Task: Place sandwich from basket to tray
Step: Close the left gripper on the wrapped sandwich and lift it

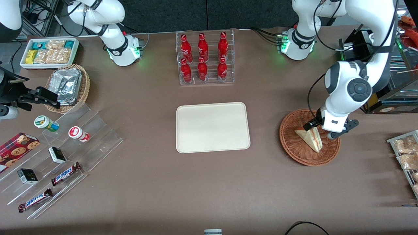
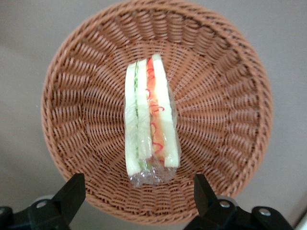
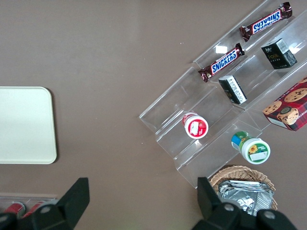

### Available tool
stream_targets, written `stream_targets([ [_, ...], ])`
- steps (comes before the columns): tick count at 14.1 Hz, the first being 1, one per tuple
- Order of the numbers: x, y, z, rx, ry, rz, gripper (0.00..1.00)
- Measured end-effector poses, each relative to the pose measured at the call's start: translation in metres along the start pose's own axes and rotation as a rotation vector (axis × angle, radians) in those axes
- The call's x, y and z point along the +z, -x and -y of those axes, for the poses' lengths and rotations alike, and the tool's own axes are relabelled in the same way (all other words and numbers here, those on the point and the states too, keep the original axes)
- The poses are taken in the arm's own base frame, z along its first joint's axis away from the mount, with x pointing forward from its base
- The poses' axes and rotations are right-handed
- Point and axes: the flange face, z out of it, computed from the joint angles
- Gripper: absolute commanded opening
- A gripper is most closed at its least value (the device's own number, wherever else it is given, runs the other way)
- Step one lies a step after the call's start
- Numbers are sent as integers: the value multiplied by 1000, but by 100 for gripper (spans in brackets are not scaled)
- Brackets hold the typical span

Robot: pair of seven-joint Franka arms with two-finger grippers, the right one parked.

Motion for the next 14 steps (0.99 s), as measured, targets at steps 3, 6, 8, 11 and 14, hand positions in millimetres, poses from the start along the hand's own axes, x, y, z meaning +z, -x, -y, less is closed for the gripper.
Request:
stream_targets([
  [3, 18, 0, -5, -16, -1, -4, 100],
  [6, 34, -2, -7, -33, -4, -6, 98],
  [8, 46, -2, -8, -33, -12, 1, 43],
  [11, 50, -2, -7, -35, -17, 6, 0],
  [14, 41, -9, -10, -39, -20, 7, 0],
])
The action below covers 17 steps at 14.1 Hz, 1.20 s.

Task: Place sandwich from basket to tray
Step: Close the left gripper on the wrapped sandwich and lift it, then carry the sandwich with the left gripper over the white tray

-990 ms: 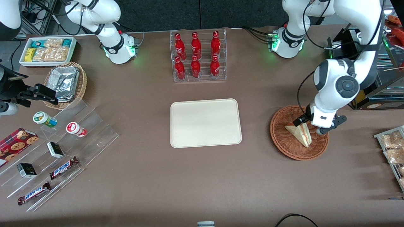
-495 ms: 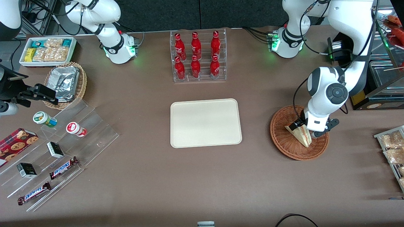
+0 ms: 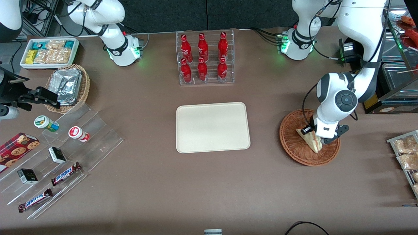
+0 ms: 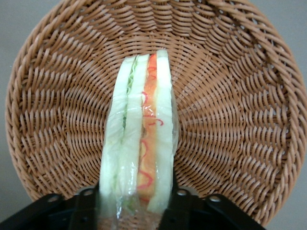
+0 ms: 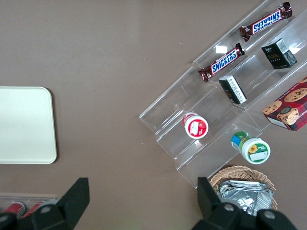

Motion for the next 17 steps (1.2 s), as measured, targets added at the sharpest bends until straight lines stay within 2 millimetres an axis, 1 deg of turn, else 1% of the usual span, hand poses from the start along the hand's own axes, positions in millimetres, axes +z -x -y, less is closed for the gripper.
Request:
stream_targets([
  [2, -12, -5, -3, -1, -27, 30, 0],
  [5, -40, -10, -12, 7, -57, 63, 0],
  [7, -68, -1, -24, 35, -72, 78, 0],
  [8, -87, 8, -34, 58, -78, 83, 0],
  [11, -154, 46, -78, 155, -75, 66, 0],
  [12, -171, 61, -96, 191, -62, 50, 0],
  [13, -180, 79, -114, 225, -44, 41, 0],
  [14, -184, 98, -132, 260, -26, 40, 0],
  [15, -183, 118, -151, 298, -11, 36, 0],
  [17, -169, 157, -193, 366, 19, 17, 0],
])
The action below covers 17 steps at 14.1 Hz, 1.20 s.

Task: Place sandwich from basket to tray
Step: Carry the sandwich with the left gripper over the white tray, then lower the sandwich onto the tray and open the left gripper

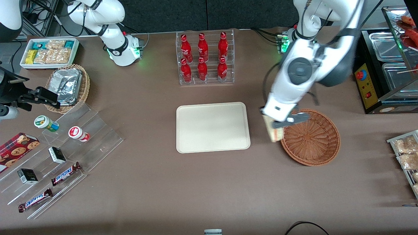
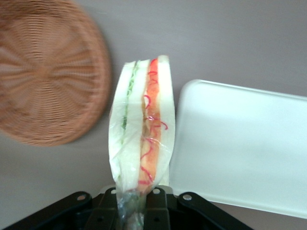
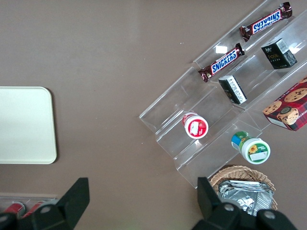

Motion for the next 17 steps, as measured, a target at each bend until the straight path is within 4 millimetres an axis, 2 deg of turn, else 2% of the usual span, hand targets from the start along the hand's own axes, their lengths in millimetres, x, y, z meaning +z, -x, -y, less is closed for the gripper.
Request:
stream_targets([
  [2, 24, 17, -46, 44, 10, -20, 0],
  [4, 49, 28, -83, 69, 5, -29, 0],
  [9, 103, 39, -148, 89, -8, -46, 0],
  [12, 122, 45, -174, 104, -1, -61, 0],
  [17, 144, 53, -194, 122, 4, -74, 0],
])
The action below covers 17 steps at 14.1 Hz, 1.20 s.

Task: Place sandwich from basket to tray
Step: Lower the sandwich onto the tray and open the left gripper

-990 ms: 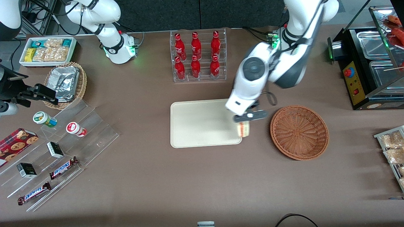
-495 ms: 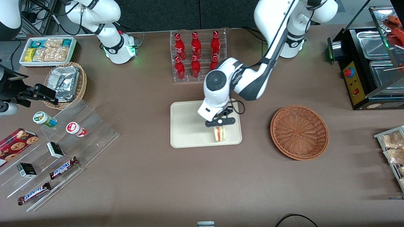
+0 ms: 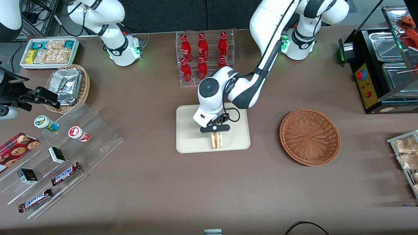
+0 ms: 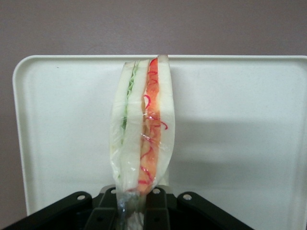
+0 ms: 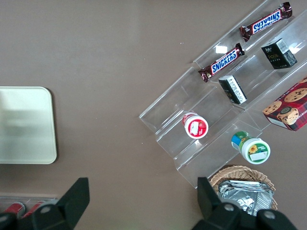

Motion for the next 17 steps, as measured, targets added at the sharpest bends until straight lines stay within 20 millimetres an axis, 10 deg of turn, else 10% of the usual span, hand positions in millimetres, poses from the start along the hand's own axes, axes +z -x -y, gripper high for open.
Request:
stream_targets([
  [5, 16, 16, -15, 29, 3, -7, 14],
  [7, 23, 26, -23, 44, -3, -4, 100],
  [13, 5, 18, -25, 35, 11, -29, 100],
  [17, -75, 2, 0, -6, -6, -22, 100],
])
